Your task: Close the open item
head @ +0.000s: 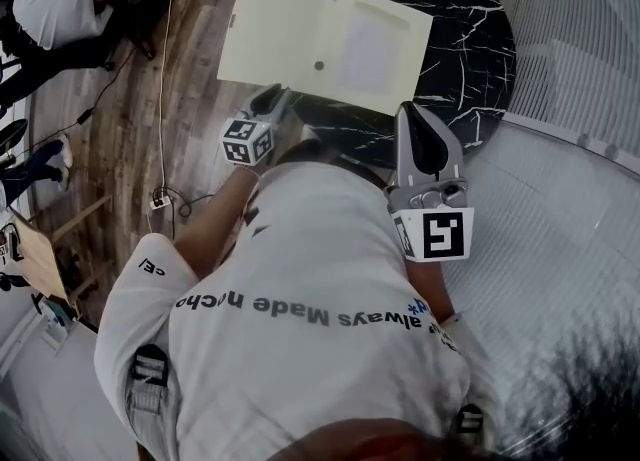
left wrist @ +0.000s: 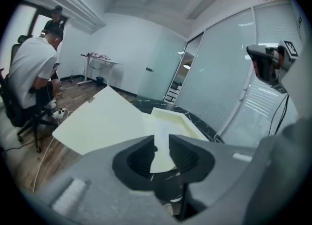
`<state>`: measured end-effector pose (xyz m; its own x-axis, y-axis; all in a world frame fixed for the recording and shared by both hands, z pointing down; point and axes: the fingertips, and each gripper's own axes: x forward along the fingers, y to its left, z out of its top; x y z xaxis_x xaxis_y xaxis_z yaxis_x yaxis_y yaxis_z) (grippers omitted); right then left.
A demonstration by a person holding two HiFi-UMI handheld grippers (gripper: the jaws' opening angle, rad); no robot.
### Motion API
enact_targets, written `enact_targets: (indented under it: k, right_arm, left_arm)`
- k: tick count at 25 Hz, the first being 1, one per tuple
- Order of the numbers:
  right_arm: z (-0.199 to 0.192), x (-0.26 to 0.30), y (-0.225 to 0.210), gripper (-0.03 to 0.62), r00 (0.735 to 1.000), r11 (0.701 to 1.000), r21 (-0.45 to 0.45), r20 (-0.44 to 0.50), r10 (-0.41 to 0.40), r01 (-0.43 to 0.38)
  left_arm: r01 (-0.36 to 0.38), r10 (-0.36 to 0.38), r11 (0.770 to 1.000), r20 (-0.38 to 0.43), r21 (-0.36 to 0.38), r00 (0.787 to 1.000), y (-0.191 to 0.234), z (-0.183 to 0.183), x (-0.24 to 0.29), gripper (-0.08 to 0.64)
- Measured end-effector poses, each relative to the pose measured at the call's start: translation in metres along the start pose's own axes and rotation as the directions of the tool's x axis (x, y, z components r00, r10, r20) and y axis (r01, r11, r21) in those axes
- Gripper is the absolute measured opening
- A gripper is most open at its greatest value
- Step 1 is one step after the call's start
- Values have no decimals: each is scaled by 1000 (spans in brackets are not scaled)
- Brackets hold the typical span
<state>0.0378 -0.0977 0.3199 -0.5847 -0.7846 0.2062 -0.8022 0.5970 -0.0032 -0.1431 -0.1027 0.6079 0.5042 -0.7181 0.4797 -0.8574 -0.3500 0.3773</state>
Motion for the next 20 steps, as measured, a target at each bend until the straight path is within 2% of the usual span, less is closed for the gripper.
enact_targets:
  k: [4,8,12,15,17,18,20]
  right_arm:
    - [-3,3,0,0,1000,1000,2,-5,4,-4]
    - [-4,4,2,0,1000,1000,3,-3,11,-11]
    - [-6,7,2,0,1000,1000,8,-9,14,-14]
    - [-8,7,2,0,1000,1000,11,-12,14,-14]
    - [-8,7,3,0,1000,1000,12,-14,15,-15]
    - [-8,6,3,0,1000,1000,13,-14,14,-14]
    - [-8,6,2,0,1000,1000,15,-12,11,-11]
  left_arm:
    - [-32,28,995,-52,-96,998,24,-39,4,119]
    - [-77,62,967,-72,-241,996,51,-72,7,133]
    - [-76,51,926,-78,-370,996,71,-93,19,152]
    - [-36,17,866,-43,-498,999,83,-102,30,204]
    - [-29,18,830,-25,-556,1000,92,-102,34,217]
    - [-28,21,820,-20,-571,1000,96,-101,36,216]
    - [-25,25,819,-8,-574,1000,100,-96,39,190]
